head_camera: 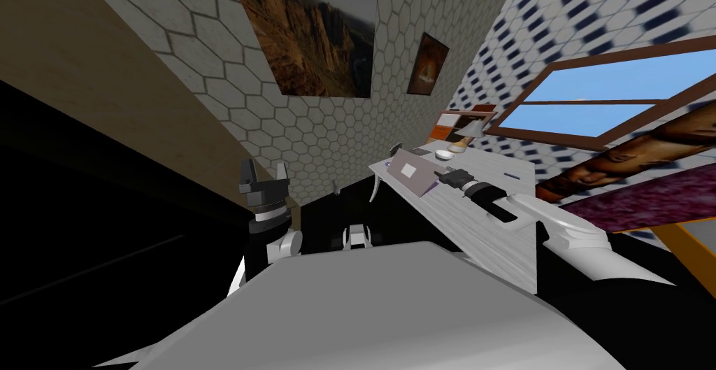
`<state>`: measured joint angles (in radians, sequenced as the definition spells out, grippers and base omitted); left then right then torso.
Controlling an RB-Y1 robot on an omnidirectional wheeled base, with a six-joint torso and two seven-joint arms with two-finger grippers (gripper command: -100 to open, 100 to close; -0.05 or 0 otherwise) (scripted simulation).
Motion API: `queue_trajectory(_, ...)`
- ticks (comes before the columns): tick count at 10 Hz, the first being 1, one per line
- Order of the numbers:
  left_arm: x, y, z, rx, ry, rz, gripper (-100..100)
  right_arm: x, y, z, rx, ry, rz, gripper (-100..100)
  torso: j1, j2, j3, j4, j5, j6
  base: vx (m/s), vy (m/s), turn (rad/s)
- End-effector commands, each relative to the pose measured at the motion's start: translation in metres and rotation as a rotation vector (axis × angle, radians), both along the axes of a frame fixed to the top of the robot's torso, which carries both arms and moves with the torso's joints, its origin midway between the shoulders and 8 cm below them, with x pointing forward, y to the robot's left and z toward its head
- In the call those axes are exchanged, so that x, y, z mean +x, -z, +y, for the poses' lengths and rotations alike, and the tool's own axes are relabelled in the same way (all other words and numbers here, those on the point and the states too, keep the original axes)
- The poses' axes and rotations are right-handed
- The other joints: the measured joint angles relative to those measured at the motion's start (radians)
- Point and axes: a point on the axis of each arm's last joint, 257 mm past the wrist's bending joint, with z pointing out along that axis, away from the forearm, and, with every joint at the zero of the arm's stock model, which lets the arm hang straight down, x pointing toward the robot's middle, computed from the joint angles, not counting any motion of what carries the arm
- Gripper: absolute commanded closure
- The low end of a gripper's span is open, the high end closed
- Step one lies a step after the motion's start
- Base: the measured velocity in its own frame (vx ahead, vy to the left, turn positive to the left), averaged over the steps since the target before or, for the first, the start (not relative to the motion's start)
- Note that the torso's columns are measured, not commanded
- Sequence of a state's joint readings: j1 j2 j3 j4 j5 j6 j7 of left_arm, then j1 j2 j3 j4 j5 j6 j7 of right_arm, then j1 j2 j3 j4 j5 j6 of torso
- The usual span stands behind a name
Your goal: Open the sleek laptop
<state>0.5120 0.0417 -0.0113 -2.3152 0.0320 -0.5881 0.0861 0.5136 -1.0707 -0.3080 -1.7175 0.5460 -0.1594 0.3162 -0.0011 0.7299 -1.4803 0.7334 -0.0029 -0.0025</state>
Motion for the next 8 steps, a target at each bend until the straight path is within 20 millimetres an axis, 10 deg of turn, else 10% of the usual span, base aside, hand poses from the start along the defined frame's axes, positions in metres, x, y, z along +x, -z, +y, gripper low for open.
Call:
queue_trajectory(1,0.000,0.000,0.000,0.000,0.000,0.000,0,-0.004,0.010,-0.006,0.077,0.022,0.034,100,-0.001,0.001,0.000,0.000,0.000,-0.003,-0.031,-0.090,0.134)
queue_trajectory(8,0.000,0.000,0.000,0.000,0.000,0.000,0,-0.021,0.038,-0.025,0.301,0.111,0.133,100,-0.002,-0.004,-0.002,-0.003,-0.004,-0.005,-0.014,-0.086,0.122)
